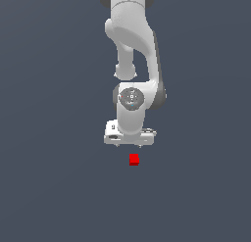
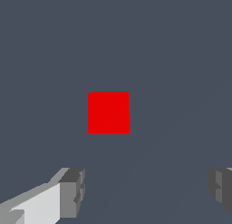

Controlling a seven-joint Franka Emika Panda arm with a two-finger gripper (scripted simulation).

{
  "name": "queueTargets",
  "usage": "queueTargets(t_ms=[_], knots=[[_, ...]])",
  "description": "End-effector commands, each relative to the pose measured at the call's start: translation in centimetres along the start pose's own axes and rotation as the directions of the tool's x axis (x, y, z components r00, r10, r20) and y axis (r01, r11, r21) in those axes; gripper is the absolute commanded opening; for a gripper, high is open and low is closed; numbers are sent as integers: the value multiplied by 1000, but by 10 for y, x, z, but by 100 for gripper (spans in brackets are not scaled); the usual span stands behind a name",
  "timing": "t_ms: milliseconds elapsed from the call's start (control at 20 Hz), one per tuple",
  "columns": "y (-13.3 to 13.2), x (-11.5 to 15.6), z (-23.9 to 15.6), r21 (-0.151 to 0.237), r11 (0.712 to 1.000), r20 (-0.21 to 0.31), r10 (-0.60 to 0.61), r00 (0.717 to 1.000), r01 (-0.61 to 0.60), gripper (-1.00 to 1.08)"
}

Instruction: Pick up the red cube and move it to a goal position.

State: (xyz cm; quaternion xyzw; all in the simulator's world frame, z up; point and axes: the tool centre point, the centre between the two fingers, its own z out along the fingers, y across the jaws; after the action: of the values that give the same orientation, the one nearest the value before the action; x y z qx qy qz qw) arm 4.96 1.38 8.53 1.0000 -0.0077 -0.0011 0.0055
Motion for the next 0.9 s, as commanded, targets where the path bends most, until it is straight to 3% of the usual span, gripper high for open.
queueTargets(t_ms=[0,400,850], knots=[[-7,10,17,3,1000,-1,-4,1000,4,100],[-22,33,53,9,1000,-2,-11,1000,11,100],[-27,42,65,11,1000,-2,-14,1000,14,100]])
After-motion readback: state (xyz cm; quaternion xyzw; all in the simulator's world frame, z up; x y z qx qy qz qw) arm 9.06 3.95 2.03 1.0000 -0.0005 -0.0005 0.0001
